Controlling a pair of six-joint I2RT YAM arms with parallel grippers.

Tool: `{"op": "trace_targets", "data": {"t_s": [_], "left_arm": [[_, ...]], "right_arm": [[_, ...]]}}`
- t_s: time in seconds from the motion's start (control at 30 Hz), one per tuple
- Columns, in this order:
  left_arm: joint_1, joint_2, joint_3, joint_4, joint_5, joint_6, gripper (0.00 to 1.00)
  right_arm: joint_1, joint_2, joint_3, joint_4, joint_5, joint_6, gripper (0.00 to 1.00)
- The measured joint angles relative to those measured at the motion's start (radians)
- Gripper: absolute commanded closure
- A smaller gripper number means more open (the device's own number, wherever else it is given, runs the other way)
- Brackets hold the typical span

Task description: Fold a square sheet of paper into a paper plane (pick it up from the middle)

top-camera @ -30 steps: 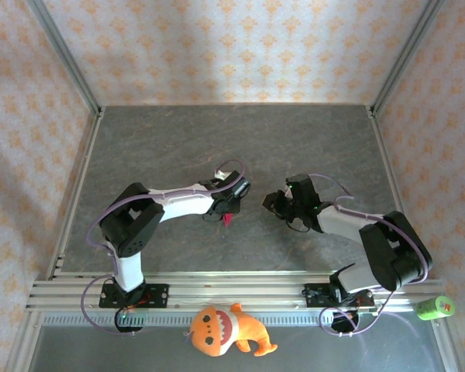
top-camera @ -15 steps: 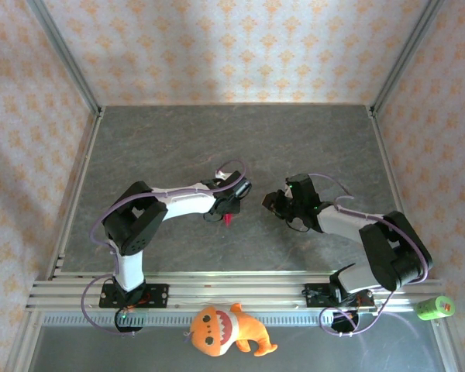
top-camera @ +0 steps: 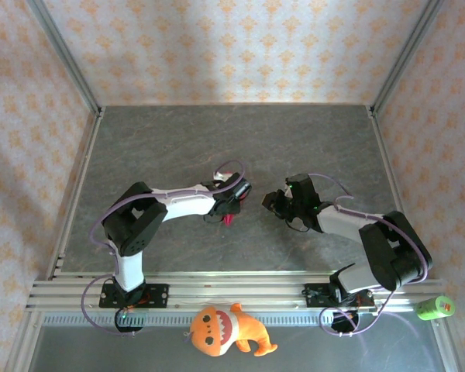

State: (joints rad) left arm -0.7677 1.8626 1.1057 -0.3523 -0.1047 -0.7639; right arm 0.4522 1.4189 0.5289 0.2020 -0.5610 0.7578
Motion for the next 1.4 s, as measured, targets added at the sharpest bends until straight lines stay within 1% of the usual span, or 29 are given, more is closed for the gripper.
{"op": "trace_targets", "data": {"t_s": [0.2, 0.3, 0.37, 0.43, 0.5, 0.53, 0.57, 0.67, 0.73, 0.8, 0.93, 0.97, 1.07, 1.2, 1.23, 1.3, 1.37, 1.4], "left_arm": [[-0.013, -0.010, -0.018, 0.004, -0.037, -0.053, 0.54], [-0.016, -0.024, -0.028, -0.002, -0.045, -0.077, 0.54], [-0.018, -0.037, -0.030, -0.012, -0.048, -0.089, 0.51], [-0.018, -0.060, -0.030, -0.020, -0.058, -0.103, 0.50], [-0.018, -0.094, -0.030, -0.022, -0.066, -0.109, 0.47], [-0.019, -0.111, -0.031, -0.022, -0.069, -0.111, 0.44], [-0.019, -0.133, -0.033, -0.021, -0.076, -0.114, 0.41], [-0.019, -0.192, -0.048, -0.019, -0.095, -0.119, 0.38], [-0.019, -0.225, -0.063, -0.019, -0.109, -0.118, 0.36], [-0.019, -0.257, -0.079, -0.018, -0.124, -0.116, 0.32], [-0.019, -0.332, -0.130, -0.013, -0.175, -0.098, 0.26], [-0.019, -0.366, -0.155, -0.001, -0.197, -0.090, 0.25], [-0.017, -0.484, -0.244, 0.042, -0.265, -0.066, 0.17], [0.018, -0.709, -0.365, 0.079, -0.396, -0.017, 0.03], [0.040, -0.779, -0.402, 0.101, -0.431, 0.005, 0.01], [0.104, -0.932, -0.492, 0.166, -0.483, 0.061, 0.01], [0.208, -1.101, -0.600, 0.241, -0.523, 0.136, 0.01], [0.256, -1.158, -0.641, 0.273, -0.536, 0.168, 0.01]], "right_arm": [[0.000, 0.000, 0.000, -0.001, 0.000, -0.002, 0.75], [0.000, -0.004, 0.000, -0.010, 0.003, -0.015, 0.73], [0.000, -0.021, 0.000, -0.033, 0.019, -0.031, 0.70], [-0.001, -0.059, 0.000, -0.062, 0.050, -0.050, 0.65], [-0.004, -0.123, 0.000, -0.093, 0.101, -0.075, 0.59], [-0.006, -0.153, 0.002, -0.107, 0.129, -0.087, 0.56], [-0.008, -0.183, 0.003, -0.121, 0.157, -0.102, 0.50], [-0.016, -0.267, 0.014, -0.173, 0.272, -0.146, 0.39], [-0.019, -0.306, 0.020, -0.206, 0.355, -0.175, 0.34], [-0.023, -0.336, 0.024, -0.235, 0.451, -0.201, 0.30], [-0.031, -0.357, 0.025, -0.268, 0.622, -0.241, 0.28], [-0.034, -0.360, 0.020, -0.257, 0.668, -0.249, 0.26], [-0.037, -0.370, -0.015, -0.200, 0.792, -0.287, 0.14], [-0.067, -0.370, -0.088, -0.064, 0.954, -0.376, 0.13], [-0.085, -0.366, -0.109, -0.022, 0.987, -0.404, 0.14], [-0.131, -0.346, -0.137, 0.054, 1.030, -0.454, 0.14], [-0.183, -0.311, -0.146, 0.121, 1.061, -0.497, 0.14], [-0.204, -0.297, -0.146, 0.148, 1.068, -0.513, 0.14]]}}
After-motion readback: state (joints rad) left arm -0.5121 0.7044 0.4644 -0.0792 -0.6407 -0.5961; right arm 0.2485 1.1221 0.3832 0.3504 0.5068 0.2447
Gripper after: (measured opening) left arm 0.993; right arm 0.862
